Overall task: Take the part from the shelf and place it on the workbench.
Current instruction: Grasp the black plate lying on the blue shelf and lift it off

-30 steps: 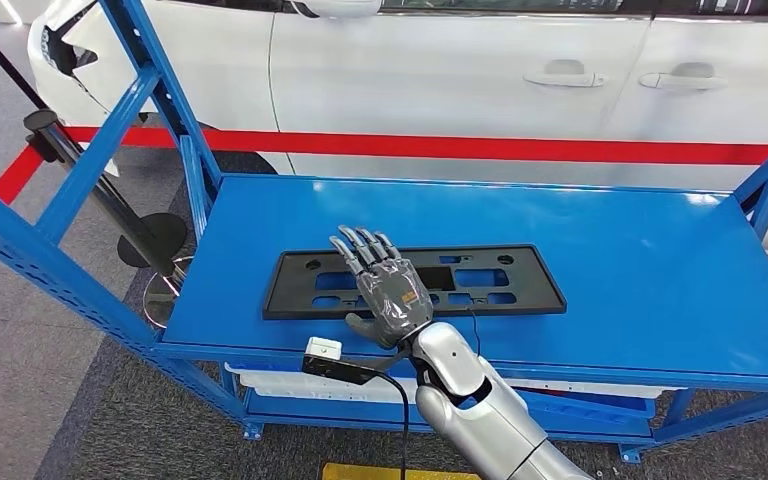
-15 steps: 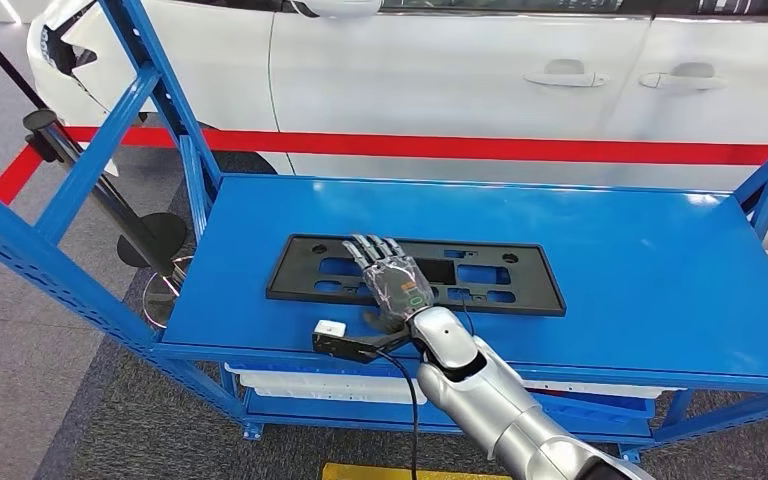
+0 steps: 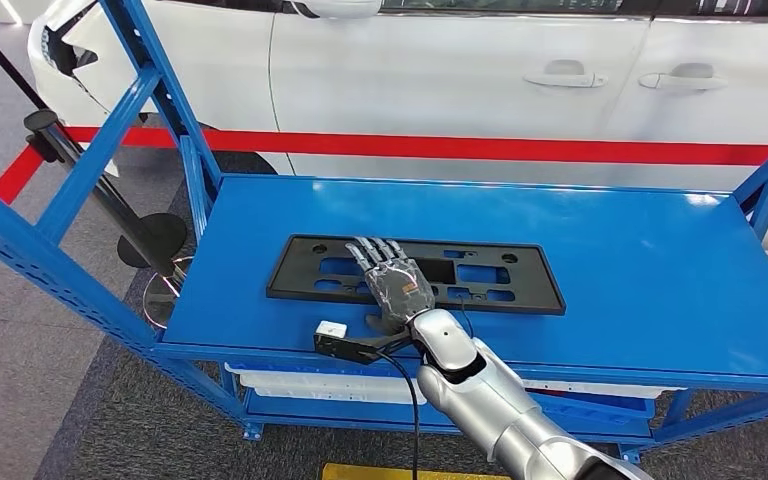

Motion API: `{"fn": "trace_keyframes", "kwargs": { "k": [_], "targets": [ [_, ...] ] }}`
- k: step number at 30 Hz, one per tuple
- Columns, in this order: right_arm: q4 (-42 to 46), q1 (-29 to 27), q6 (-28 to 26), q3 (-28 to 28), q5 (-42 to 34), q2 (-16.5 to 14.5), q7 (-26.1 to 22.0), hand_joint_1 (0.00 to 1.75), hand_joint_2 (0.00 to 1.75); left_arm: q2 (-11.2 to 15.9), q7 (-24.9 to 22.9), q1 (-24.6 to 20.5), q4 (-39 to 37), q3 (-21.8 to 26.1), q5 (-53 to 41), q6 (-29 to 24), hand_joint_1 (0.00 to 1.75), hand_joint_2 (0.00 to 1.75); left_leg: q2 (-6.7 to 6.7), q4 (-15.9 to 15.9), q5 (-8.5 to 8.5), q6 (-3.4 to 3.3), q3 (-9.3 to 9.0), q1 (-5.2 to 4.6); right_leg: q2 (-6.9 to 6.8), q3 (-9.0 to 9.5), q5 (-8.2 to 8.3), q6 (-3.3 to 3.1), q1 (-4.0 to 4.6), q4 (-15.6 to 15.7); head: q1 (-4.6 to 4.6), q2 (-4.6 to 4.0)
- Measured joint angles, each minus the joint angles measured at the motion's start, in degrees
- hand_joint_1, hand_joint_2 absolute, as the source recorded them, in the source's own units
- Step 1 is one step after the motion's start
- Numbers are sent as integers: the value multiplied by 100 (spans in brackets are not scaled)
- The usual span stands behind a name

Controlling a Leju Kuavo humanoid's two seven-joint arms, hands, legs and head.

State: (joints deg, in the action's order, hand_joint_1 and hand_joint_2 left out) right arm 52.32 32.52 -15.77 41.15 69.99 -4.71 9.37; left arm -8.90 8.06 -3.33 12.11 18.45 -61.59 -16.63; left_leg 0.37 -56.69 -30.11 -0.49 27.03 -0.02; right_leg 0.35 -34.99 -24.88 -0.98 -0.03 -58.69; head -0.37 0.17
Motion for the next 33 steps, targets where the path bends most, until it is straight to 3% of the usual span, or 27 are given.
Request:
{"fn": "trace_keyframes", "kwargs": {
  "k": [8,16,18,20,22,33],
  "targets": [
    [-815,356,-211,-266,664,-61,997,0,175,1,-17,-2,1,28,-12,-6,0,0,-1,1,0,0,-35,-1,0,38,0,0,0,7,0,0],
    [-1351,575,-239,-627,774,-62,1137,0,175,3,-19,4,1,56,-5,-13,0,0,0,2,-1,-1,-83,-1,-1,92,1,2,1,15,0,0],
    [-1401,589,-237,-663,776,-62,1144,63,175,4,-23,5,1,59,-6,-14,0,0,0,3,-1,-2,-89,-2,-1,100,2,3,1,17,-1,0],
    [-1448,589,-234,-698,778,-62,1165,150,175,4,-40,6,0,61,-10,-18,0,0,0,3,-1,-2,-92,-2,-1,104,3,5,1,19,-1,0],
    [-1492,570,-239,-749,776,-62,1154,175,175,5,-48,12,0,61,-14,-26,0,0,0,2,-1,-2,-94,-1,-1,106,5,8,1,21,-1,0],
    [-1524,471,-295,-1019,921,-62,887,175,175,9,38,-1,1,116,-19,-85,0,0,-1,2,-1,-2,-94,-1,0,107,7,11,2,24,-1,0]
  ]
}}
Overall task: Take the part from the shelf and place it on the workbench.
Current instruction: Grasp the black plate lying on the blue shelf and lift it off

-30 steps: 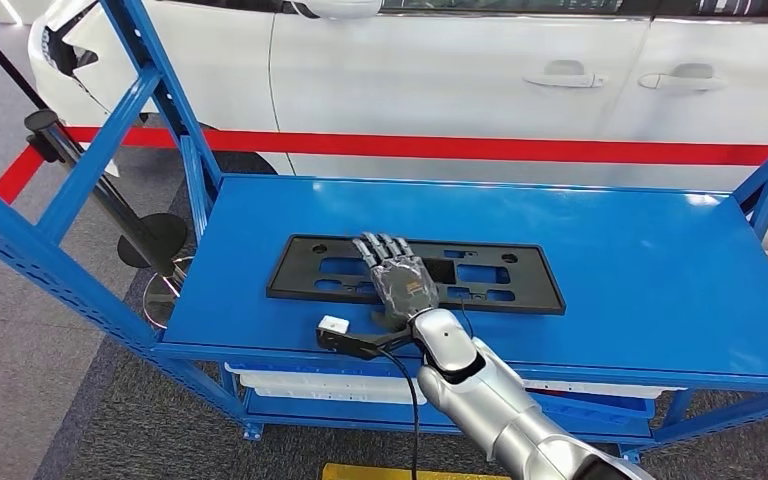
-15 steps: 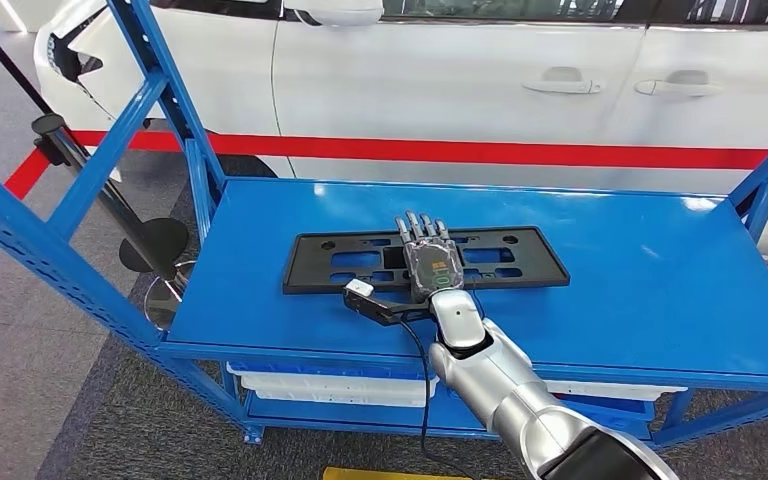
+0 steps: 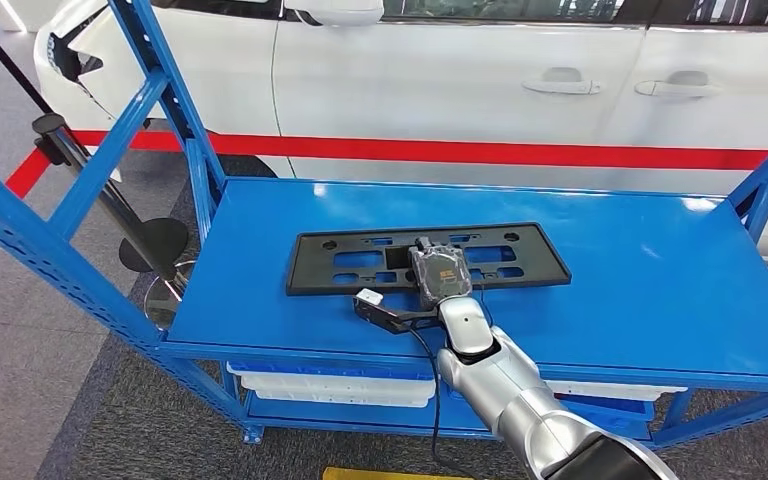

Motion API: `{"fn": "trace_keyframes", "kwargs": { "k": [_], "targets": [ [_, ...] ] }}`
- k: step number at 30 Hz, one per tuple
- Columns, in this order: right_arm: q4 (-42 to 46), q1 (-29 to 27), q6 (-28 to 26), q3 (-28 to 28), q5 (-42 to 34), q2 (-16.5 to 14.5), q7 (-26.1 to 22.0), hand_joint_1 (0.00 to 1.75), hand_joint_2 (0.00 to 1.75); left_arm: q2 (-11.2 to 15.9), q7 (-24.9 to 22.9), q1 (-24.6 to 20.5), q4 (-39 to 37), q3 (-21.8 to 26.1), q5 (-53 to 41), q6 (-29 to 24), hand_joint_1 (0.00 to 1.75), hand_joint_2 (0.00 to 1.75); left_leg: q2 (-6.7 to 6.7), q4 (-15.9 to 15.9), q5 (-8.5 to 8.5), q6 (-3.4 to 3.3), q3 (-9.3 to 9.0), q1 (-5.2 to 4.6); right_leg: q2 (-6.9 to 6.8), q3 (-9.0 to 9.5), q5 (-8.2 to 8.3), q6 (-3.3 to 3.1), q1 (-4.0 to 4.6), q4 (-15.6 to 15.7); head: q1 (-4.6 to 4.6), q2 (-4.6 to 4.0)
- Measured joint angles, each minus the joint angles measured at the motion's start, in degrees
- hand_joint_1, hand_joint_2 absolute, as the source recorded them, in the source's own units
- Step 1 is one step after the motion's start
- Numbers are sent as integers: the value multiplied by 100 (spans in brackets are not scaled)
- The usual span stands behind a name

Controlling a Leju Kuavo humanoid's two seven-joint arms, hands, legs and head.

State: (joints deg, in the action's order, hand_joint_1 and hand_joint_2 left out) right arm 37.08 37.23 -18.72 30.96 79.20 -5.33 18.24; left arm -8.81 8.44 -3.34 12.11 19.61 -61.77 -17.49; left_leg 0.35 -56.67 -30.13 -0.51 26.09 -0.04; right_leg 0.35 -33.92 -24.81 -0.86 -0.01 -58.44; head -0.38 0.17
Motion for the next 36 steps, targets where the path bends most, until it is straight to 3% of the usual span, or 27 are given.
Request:
{"fn": "trace_keyframes", "kwargs": {
  "k": [12,16,21,27,32,35,36],
  "targets": [
    [621,-233,-395,-225,-5,83,-345,175,175,0,43,-5,0,38,-62,-2,0,0,0,-2,0,0,31,1,1,-32,1,1,0,-1,1,0],
    [1085,-242,-474,-331,-382,145,-554,175,175,0,135,-16,1,56,-32,-19,0,0,0,-2,0,0,47,1,3,-47,1,1,0,-1,1,0],
    [2104,14,-162,-624,-1687,283,-990,175,175,5,239,-33,1,112,29,-38,0,0,0,-4,1,0,61,0,2,-61,2,2,-3,-1,0,0],
    [3153,383,121,-877,-2697,469,-1338,175,175,25,385,-31,0,206,110,-54,0,0,0,-6,1,0,65,0,1,-69,1,2,-2,-1,1,0],
    [4365,344,656,-1016,-5572,645,-2245,175,175,28,1254,-24,1,509,679,27,0,0,3,-8,1,0,73,0,-1,-91,1,2,0,-1,-1,0],
    [5128,85,848,-1082,-6743,819,-2655,175,175,0,2145,-42,3,805,1202,364,0,0,12,-9,0,0,68,0,-7,-93,0,2,3,1,0,0],
    [5401,-78,910,-1097,-7018,895,-2786,175,175,-22,2473,-55,6,922,1372,541,0,44,14,-9,0,0,70,0,-9,-93,0,2,2,1,-1,0]
  ]
}}
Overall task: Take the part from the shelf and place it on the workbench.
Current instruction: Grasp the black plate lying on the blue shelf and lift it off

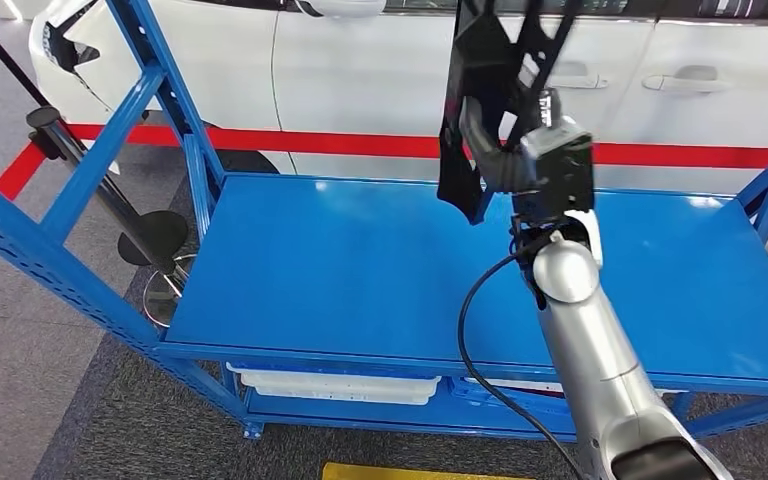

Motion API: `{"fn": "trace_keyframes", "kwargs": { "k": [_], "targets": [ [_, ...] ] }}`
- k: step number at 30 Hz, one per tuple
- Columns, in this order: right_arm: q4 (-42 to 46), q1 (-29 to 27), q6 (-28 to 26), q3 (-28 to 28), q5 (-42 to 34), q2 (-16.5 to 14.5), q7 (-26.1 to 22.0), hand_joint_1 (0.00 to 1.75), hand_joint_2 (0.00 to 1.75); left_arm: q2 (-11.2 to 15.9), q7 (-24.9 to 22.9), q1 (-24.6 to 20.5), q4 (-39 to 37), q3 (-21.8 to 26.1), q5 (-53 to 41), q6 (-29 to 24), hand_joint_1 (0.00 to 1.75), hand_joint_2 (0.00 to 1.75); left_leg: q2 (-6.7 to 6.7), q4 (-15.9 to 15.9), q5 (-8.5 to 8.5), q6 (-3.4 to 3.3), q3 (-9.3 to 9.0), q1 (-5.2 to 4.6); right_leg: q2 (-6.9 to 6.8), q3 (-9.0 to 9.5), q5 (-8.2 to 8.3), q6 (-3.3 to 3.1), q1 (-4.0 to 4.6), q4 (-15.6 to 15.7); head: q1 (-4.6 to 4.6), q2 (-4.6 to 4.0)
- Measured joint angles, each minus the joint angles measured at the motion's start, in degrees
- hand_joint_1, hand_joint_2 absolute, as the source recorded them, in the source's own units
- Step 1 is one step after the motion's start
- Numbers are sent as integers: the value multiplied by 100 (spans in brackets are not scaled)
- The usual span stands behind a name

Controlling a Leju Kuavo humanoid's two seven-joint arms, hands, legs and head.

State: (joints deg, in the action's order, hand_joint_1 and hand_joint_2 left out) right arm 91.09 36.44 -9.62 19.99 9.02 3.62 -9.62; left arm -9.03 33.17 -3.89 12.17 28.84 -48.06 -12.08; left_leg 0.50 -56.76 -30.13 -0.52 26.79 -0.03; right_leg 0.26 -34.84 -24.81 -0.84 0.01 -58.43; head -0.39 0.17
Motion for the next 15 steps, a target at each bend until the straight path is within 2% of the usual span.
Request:
{"fn": "trace_keyframes", "kwargs": {
  "k": [3,5,15],
  "targets": [
    [677,-524,168,-10,-466,192,-275,175,175,-107,583,-26,158,243,476,640,0,175,-6,1,-5,-6,12,0,6,0,0,1,-5,0,1,0],
    [987,-800,227,-10,-572,282,-378,175,175,-181,672,-37,334,273,726,858,0,175,-10,1,-10,-12,21,0,10,0,-1,2,-8,1,1,0],
    [1835,-1461,318,-10,-616,457,-590,175,175,-244,698,-84,525,275,1394,847,0,175,-9,1,-9,-13,24,0,10,0,-1,3,-4,1,2,0]
  ]
}}
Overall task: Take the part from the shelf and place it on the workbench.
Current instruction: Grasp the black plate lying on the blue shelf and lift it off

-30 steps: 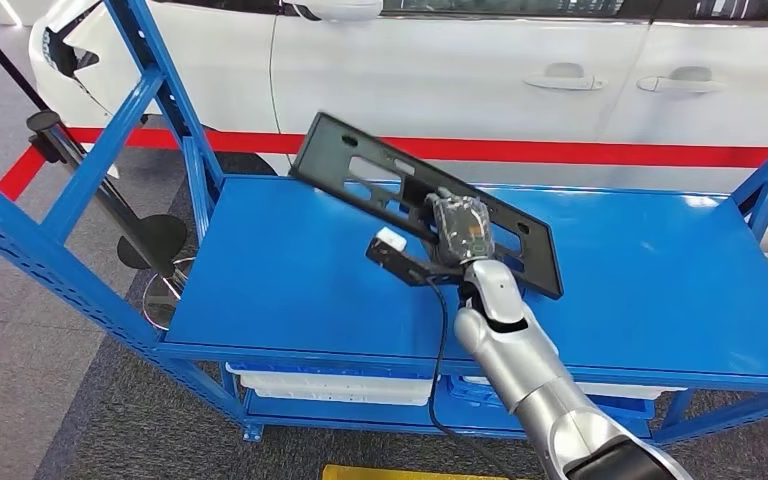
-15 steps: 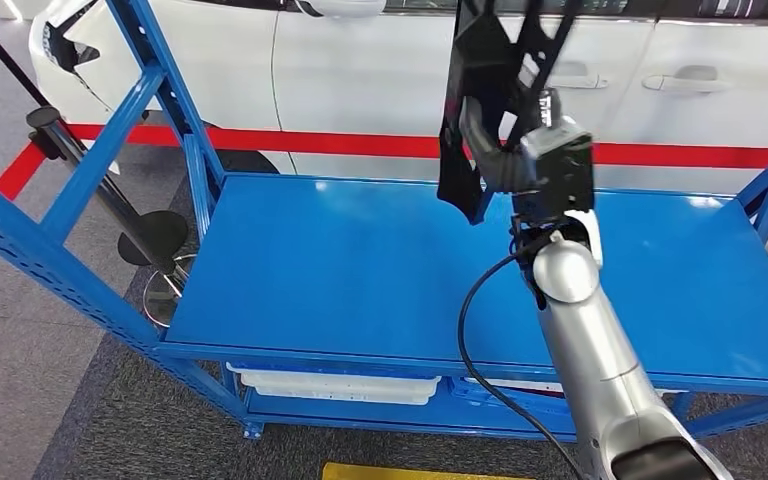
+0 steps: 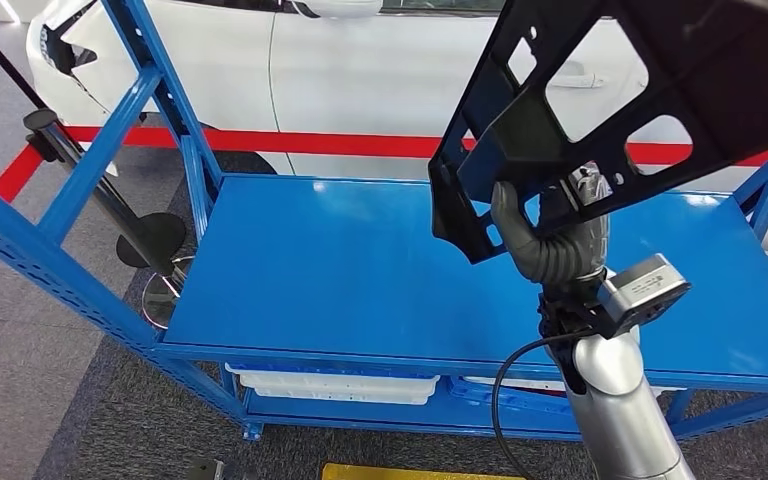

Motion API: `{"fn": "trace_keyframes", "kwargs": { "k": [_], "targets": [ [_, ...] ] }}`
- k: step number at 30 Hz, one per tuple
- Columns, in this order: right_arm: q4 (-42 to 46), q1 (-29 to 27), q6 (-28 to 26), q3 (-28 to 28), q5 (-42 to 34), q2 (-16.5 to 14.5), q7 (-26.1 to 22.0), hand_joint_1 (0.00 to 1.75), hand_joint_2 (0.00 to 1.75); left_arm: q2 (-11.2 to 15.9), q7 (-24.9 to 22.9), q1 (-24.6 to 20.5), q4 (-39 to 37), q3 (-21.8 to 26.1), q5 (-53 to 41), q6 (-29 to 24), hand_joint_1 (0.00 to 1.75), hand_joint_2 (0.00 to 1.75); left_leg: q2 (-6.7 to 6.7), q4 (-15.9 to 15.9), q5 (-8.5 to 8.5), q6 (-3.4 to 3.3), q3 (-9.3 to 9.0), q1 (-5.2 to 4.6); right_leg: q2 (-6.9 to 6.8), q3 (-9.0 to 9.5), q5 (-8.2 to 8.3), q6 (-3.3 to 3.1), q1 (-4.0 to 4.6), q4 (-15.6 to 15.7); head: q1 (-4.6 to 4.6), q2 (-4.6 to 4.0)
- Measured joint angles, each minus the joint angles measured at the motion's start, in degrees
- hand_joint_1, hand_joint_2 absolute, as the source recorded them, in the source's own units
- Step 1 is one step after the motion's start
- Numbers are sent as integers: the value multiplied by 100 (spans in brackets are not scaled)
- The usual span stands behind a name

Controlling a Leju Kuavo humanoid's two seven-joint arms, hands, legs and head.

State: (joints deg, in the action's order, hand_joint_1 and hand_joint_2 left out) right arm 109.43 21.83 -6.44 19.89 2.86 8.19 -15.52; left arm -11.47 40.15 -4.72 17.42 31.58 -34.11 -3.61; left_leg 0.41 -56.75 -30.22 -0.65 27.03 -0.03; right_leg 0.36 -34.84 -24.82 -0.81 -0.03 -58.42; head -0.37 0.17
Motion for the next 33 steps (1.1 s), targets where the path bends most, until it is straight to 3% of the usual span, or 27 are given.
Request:
{"fn": "trace_keyframes", "kwargs": {
  "k": [19,28,33],
  "targets": [
    [280,-258,188,6,-78,58,-91,175,175,5,-54,-17,-37,21,203,74,0,175,0,0,0,0,3,0,-1,0,-1,0,-1,0,-1,0],
    [427,-401,262,14,-217,69,-168,175,175,127,-484,67,-190,151,202,-301,0,175,0,0,-1,-1,3,0,-3,1,0,1,-2,1,-1,-1],
    [611,-623,251,15,-362,72,-345,175,175,332,-1072,206,-296,181,-13,-680,0,175,1,-5,38,-76,13,-29,-4,9,63,79,-33,47,4,0]
  ]
}}
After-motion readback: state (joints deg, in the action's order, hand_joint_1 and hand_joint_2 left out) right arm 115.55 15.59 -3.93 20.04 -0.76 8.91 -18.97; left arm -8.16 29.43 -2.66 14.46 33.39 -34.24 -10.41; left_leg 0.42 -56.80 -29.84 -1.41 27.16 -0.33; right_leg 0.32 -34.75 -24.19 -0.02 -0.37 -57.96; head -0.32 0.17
